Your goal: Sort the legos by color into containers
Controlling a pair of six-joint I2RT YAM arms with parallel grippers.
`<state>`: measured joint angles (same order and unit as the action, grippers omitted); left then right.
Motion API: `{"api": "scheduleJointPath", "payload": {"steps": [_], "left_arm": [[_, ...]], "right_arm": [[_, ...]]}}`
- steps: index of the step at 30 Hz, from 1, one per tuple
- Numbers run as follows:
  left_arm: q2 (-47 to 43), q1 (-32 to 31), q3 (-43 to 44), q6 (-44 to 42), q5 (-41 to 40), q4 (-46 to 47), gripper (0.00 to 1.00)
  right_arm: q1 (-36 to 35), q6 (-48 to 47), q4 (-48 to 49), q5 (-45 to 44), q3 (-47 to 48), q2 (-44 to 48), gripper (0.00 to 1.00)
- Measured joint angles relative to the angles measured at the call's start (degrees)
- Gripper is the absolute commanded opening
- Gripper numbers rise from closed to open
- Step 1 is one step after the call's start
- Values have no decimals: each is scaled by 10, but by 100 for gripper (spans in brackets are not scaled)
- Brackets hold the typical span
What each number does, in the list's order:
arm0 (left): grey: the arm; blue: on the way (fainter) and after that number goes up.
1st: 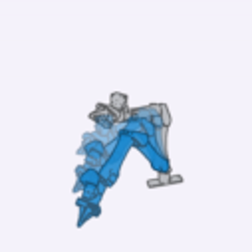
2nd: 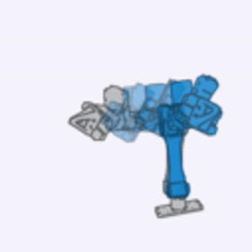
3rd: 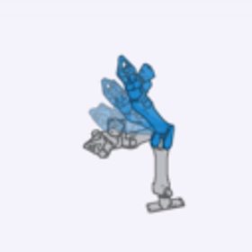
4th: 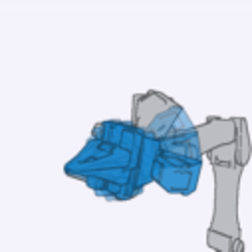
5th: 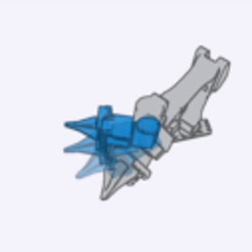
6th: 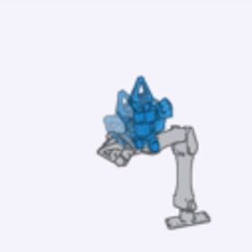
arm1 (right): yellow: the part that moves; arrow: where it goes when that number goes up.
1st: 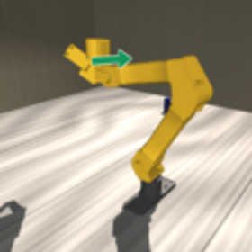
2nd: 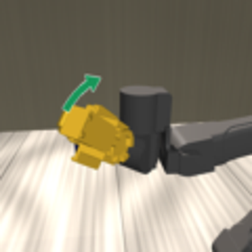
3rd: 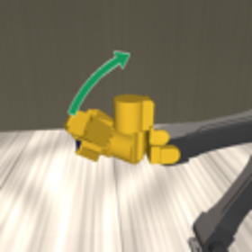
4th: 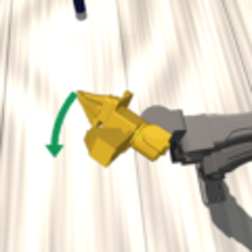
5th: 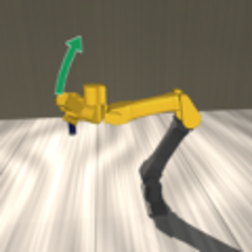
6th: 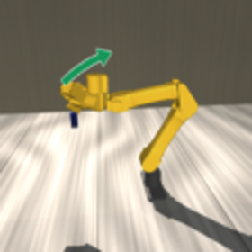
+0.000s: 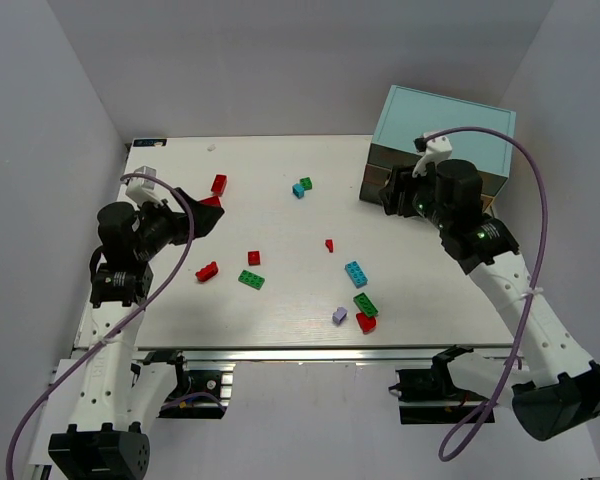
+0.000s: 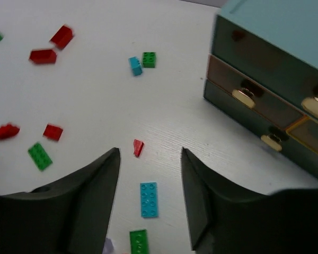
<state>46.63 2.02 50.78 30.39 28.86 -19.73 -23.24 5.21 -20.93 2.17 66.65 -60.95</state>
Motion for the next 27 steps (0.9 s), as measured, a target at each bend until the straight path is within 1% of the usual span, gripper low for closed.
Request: {"api": "scheduleJointPath", "payload": {"steps": [1,2,5,8,12,17,22,27], "left_arm": [[0,0,-6,3,2,3,98],[0,0,-11,5,4,5,98],[1,-3,-17,7,8,10,98],[2,-4,-18,8,10,21,98],[2,-4,-26,9,12,30,98],[1,-4,-36,10,11,32,98],[1,-4,-36,10,11,33,98],[2,-4,-36,10,11,35,98]], "right_arm": [[0,24,-3,-32,5,-7,65],[2,42,-9,-62,7,-14,72],[14,98,-33,-151,11,-44,84],[39,150,-62,-207,27,-87,89],[85,229,-106,-232,71,-148,89],[149,304,-112,-224,108,-208,88],[192,355,-120,-204,128,-249,80],[210,380,-118,-180,151,-282,78]]}}
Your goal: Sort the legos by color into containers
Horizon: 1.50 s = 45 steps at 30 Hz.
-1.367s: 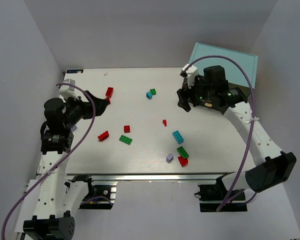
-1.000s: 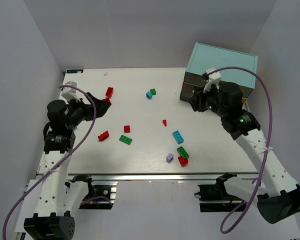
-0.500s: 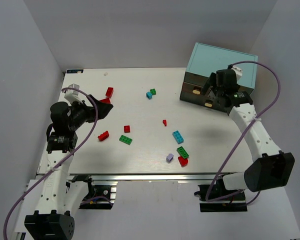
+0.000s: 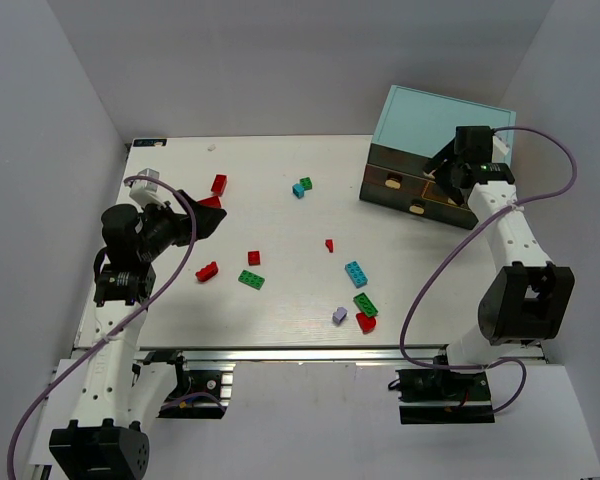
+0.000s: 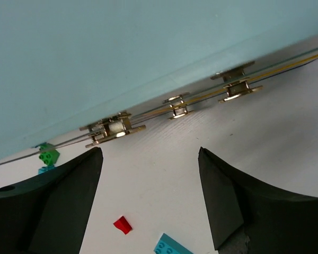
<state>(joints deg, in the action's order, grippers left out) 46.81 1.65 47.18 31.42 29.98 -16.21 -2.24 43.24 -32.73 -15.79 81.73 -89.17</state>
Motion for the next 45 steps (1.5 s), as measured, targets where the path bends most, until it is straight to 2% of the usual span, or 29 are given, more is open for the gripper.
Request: {"api": "scheduleJointPath", "payload": {"steps": [9,20,23,27,32,37,45], "left_arm": [[14,0,0,1,0,5,98],[18,0,0,8,0,16,98],[18,0,0,9,-1,17,98],[18,0,0,10,-3,16,98],[16,0,-6,11,-5,17,98],[16,0,-12,14,-6,17,98],[11,0,-13,14,-6,12,98]], "right_arm": [[8,14,56,57,10,-12,76],[9,11,102,81,-8,-16,58],[11,11,109,84,-19,-17,59],[11,13,112,87,-21,-18,70],[11,11,117,84,-31,-19,70],[11,8,120,83,-31,-21,63],[9,-3,175,80,-73,-18,46]]}}
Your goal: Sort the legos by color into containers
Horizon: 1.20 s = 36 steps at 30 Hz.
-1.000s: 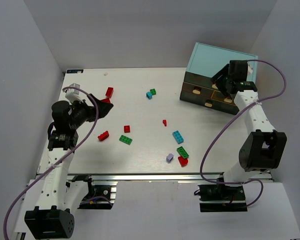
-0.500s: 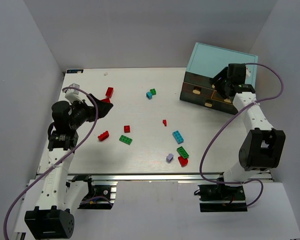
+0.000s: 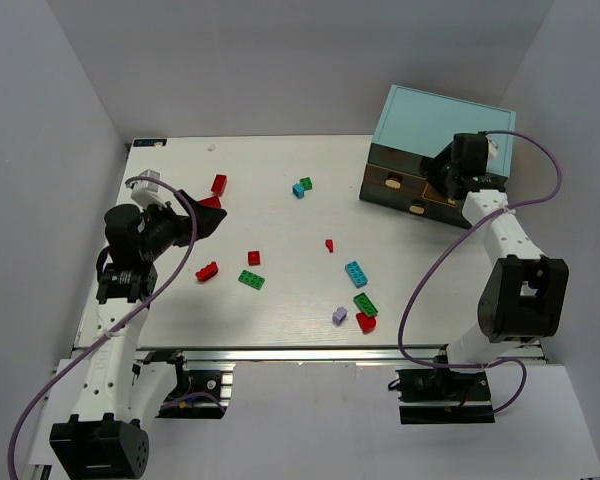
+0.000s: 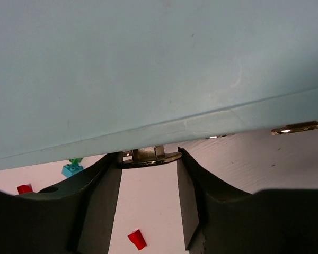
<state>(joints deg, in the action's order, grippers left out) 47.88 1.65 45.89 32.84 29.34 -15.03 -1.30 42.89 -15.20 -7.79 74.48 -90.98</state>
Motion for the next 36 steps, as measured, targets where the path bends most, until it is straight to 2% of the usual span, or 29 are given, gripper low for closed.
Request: {"api": "scheduleJointPath", "payload": {"steps": [6,10,25,31,32,34,36], "left_arm": [[-4,0,0,0,0,0,98],[-6,0,0,0,0,0,98],[-11,0,-5,6,0,1,98],[-11,0,-5,9,1,3,98],[-11,0,-6,10,2,3,98],[-11,0,-8,11,4,5,98],[-10,0,-13,12,6,5,98]], "right_arm": [[0,-1,39,0,-32,15,33],[0,-6,69,0,-59,29,28],[0,-8,50,19,-137,119,24],[-7,7,21,25,-163,161,34],[-10,10,15,26,-168,168,42],[-13,16,14,28,-177,181,53],[-17,16,4,29,-188,194,73]]}}
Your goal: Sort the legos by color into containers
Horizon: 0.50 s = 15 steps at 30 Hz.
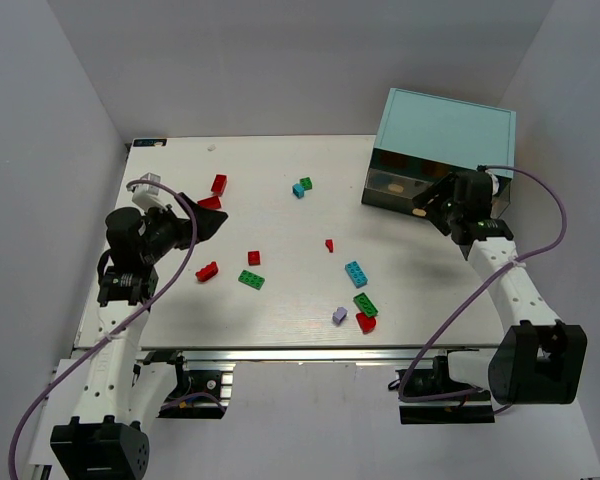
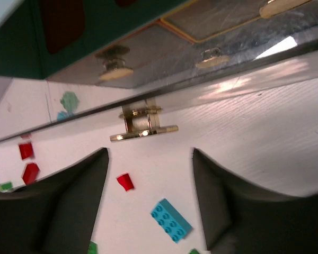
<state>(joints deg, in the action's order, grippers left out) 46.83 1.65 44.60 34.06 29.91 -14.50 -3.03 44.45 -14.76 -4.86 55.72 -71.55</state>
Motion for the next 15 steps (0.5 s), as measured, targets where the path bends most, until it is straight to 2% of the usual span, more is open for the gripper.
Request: {"api": "scheduleJointPath", "payload": {"steps": [1,2,4,6,9,12,13,15], "left_arm": [[0,0,-1,0,0,0,98],[2,0,-2,1,0,0,98],[8,0,-2,2,0,-2,98],[18,0,-2,3,-3,-5,97],[41,0,-2,5,-17,-15,90],[64,0,-2,10,-46,-27,74],[71,0,-2,12,-58,-32,63],[89,0,1,15,-84,-42,52]], "right_arm": [[-1,-3,-6,1,-5,6,74],[-2,-7,-10,5,-10,12,81],[-4,-10,-17,13,-16,18,87],[-5,-21,-18,34,-19,24,88],[-9,-43,-18,74,-23,39,84],[-16,-76,-16,128,-24,54,70],[-21,-89,-13,149,-27,62,60],[-34,-123,-10,194,-28,66,47]]}}
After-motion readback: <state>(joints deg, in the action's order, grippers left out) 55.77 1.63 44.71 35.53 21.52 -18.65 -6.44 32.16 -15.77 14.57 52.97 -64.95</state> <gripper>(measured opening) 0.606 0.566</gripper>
